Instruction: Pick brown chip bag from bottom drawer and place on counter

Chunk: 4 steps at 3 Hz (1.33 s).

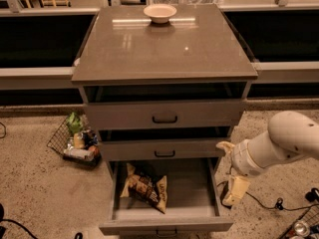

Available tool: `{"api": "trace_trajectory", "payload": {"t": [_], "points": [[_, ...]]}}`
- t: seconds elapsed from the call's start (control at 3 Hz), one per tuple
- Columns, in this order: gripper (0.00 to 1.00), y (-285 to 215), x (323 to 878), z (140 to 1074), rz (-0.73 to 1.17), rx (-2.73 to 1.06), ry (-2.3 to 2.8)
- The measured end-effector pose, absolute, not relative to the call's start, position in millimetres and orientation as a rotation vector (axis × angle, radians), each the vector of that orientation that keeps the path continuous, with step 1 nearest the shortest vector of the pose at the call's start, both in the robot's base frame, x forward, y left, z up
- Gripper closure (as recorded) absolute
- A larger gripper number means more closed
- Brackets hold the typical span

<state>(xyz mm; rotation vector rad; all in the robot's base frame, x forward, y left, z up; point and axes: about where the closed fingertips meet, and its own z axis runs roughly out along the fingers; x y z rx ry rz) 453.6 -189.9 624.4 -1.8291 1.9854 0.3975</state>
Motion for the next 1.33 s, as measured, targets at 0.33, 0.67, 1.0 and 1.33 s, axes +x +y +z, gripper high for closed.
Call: {"api": "trace_trajectory", "payload": {"t": [0.33,0.67,1.0,1.33], "points": [[0.0,-179,483,567,0.447,-1.785,1.92],[0.0,-176,478,547,0.493,-1.779,1.929],[0.0,-176,478,547,0.493,-1.779,1.929],[0.0,-167,477,510,0.57,-1.802,1.899]]}}
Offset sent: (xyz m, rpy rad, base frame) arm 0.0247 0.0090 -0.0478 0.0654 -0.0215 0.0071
